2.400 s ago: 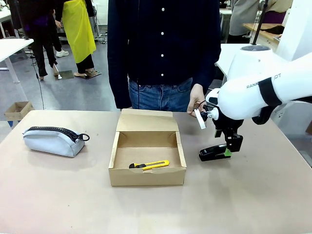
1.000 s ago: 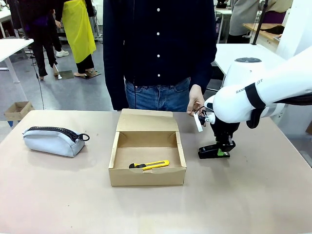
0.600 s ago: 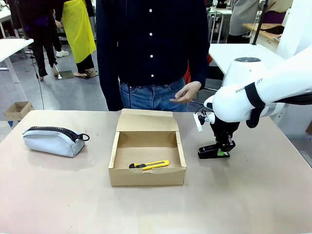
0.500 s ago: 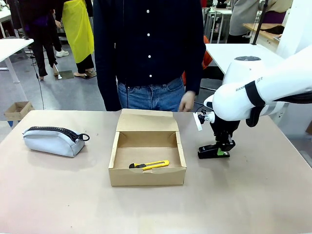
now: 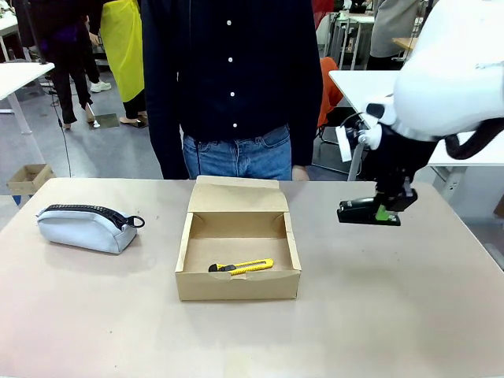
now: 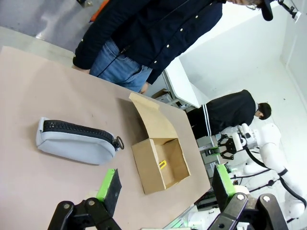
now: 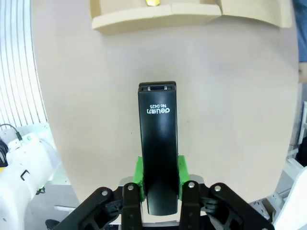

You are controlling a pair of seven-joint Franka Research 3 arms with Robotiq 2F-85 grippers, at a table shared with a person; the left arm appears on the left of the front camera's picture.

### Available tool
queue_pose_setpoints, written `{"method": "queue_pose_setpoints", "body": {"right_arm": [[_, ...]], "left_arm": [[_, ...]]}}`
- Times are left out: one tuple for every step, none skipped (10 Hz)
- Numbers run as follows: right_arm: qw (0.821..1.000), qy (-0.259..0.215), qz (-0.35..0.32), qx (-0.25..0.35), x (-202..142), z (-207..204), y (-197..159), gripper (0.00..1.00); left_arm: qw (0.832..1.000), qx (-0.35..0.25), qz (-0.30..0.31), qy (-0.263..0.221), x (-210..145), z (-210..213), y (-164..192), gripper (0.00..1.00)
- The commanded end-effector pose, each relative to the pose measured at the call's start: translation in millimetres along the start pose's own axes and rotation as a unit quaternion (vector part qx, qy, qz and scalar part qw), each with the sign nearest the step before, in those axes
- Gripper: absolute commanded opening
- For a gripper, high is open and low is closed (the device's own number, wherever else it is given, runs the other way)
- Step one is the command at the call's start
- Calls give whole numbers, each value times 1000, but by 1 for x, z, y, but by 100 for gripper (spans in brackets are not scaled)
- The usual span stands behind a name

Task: Pack the items into the box.
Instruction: Pick up the item specified by the human and place it in the Mailer Box.

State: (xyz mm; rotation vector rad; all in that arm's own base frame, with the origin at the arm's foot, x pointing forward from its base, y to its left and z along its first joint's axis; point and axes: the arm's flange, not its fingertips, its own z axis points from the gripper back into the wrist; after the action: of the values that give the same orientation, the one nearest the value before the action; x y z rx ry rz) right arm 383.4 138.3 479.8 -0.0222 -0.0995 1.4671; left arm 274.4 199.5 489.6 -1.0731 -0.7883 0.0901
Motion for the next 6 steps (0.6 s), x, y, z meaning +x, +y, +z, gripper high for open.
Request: {"method": "queue_pose_setpoints", "body": {"right_arm": [[1000,2,9,9,4,-19,-12,15],[1000,2,9,9,4,-19,-12,15],[1000,2,9,9,4,-19,-12,15],[1000,2,9,9,4,-19,-12,15],[1000,2,9,9,4,-19,-12,15],[1000,3,6,19,3,-22,-7,32]], "left_arm": [[1000,-10,-8,-8,0,-1,0,100],[1000,-10,-8,-8,0,-1,0,100],[1000,-10,-8,-8,0,-1,0,100],[1000,-10,-8,-8,0,-1,0,100],[1000,-10,-8,-8,0,-1,0,100],[1000,-10,-8,-8,0,-1,0,100]]}}
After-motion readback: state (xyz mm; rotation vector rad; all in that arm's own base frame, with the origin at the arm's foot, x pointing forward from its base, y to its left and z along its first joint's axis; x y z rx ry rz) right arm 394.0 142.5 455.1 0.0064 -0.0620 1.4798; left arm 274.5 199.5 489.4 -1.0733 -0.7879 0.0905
